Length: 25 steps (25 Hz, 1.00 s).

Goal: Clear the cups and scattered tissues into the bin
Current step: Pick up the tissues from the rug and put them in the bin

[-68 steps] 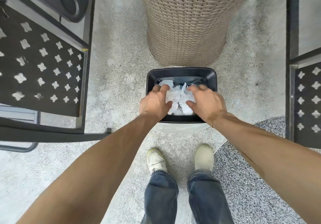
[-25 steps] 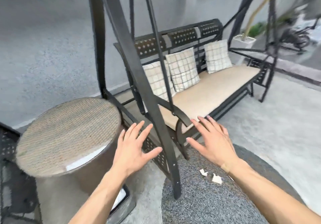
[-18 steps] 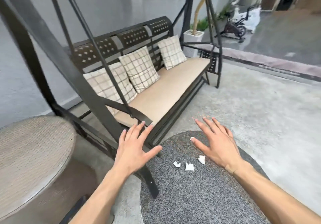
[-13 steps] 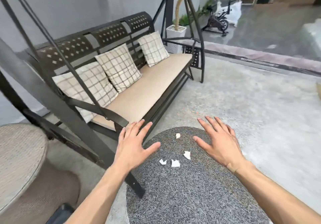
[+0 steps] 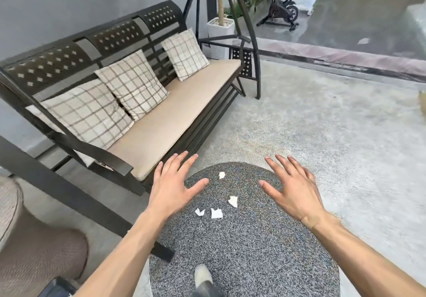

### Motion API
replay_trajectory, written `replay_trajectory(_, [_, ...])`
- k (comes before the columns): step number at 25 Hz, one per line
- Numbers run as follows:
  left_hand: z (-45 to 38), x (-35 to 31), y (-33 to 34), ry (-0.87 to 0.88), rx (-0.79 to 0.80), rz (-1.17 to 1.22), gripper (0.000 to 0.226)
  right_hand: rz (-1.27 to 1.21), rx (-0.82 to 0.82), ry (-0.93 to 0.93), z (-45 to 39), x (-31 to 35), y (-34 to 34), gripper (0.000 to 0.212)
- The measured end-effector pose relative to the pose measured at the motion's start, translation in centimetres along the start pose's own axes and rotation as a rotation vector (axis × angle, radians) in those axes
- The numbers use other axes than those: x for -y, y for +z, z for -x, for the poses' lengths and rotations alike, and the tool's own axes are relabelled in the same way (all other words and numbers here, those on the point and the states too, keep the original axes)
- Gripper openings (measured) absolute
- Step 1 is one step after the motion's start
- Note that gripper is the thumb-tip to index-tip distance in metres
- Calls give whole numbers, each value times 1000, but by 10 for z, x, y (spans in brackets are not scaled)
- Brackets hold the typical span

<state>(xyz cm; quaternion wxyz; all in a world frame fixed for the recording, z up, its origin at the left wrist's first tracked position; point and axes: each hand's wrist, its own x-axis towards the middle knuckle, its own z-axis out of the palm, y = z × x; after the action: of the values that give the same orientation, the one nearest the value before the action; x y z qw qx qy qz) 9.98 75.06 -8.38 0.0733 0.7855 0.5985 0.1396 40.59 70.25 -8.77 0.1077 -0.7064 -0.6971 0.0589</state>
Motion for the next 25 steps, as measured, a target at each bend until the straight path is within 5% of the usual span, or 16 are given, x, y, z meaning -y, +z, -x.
replay_trajectory(15, [-187, 39, 32, -85, 15, 69, 84, -20, 18, -93, -219, 6, 26, 72])
replay_trajectory(25, [-241, 39, 67, -272, 27, 72, 86, -36, 95, -292, -336, -10, 60, 69])
